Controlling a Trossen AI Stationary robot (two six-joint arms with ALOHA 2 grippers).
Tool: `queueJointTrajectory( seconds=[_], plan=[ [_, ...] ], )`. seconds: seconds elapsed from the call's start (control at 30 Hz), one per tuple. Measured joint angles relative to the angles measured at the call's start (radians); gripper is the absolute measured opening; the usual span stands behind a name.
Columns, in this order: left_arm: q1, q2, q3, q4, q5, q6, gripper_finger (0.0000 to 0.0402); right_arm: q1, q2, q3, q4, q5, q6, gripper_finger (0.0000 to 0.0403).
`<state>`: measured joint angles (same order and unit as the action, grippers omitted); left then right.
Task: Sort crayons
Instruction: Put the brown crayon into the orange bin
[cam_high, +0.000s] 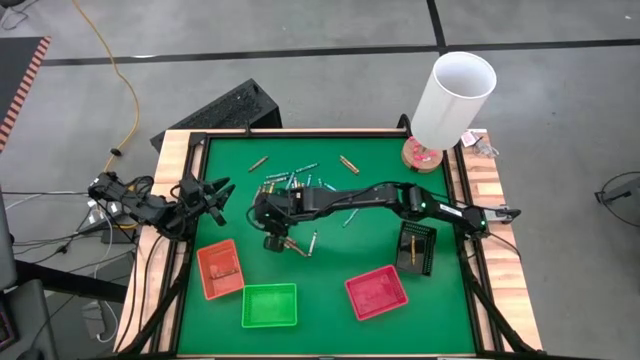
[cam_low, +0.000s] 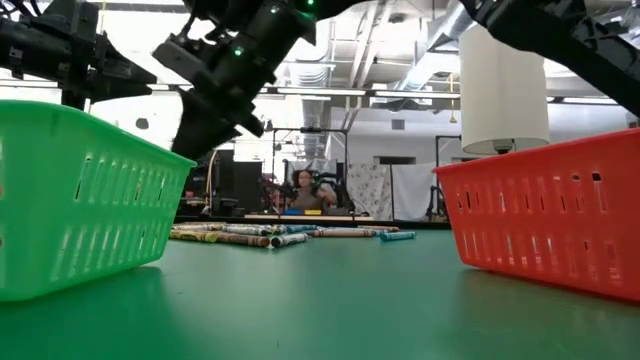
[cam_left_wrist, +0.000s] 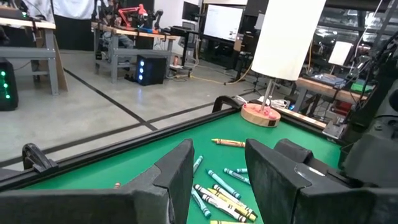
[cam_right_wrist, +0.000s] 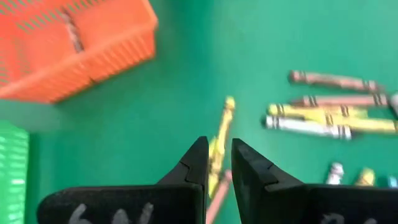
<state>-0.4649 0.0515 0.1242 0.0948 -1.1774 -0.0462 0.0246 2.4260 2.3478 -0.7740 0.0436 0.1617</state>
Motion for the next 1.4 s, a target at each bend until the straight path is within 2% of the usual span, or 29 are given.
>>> queueJointTrajectory(
  seconds=[0.3, 1.13, 1.4],
  plan=[
    [0.0, 0.0, 0.0, -0.007, 0.0, -0.019, 0.0135, -0.005, 0.047, -0.001, -0.122, 0.004, 0.093, 0.0066],
    [0.0, 0.0, 0.0, -0.055, 0.0, -0.056, 0.0135, -0.001, 0.083, -0.001, -0.125, 0.012, 0.108, 0.0066],
    [0.0, 0.0, 0.0, -0.06, 0.0, -0.056, 0.0135, 0.011, 0.08, -0.079, -0.089, 0.014, 0.127, 0.0066]
  ],
)
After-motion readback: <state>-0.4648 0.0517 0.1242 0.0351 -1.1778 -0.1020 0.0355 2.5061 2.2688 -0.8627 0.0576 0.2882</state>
